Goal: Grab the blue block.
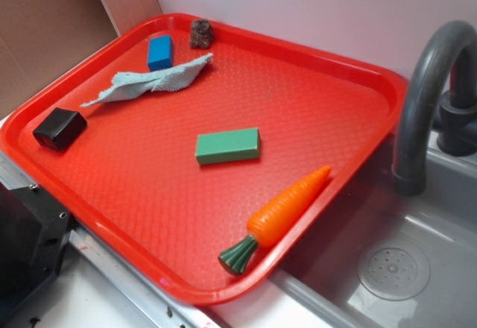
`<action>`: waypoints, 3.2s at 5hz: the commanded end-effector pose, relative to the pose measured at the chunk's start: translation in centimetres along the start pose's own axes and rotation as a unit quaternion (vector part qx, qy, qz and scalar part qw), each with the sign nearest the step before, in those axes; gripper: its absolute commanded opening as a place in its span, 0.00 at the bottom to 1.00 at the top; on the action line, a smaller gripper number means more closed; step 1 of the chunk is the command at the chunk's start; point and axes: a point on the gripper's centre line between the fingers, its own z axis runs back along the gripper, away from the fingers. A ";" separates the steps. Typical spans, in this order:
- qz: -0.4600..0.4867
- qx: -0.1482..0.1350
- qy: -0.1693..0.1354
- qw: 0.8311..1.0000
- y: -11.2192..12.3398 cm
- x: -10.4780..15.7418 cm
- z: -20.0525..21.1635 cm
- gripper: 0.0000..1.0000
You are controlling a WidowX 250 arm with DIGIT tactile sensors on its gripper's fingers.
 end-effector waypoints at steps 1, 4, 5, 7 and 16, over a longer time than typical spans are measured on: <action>0.000 0.000 0.000 1.000 0.0 0.0 0.0 1.00; 0.354 0.058 -0.112 0.927 5.3 3.8 -3.6 1.00; 0.357 0.076 -0.121 0.923 6.9 5.6 -6.1 1.00; 0.358 0.102 -0.148 0.916 10.5 9.7 -10.9 1.00; 0.386 0.142 -0.107 0.905 15.1 15.7 -23.4 1.00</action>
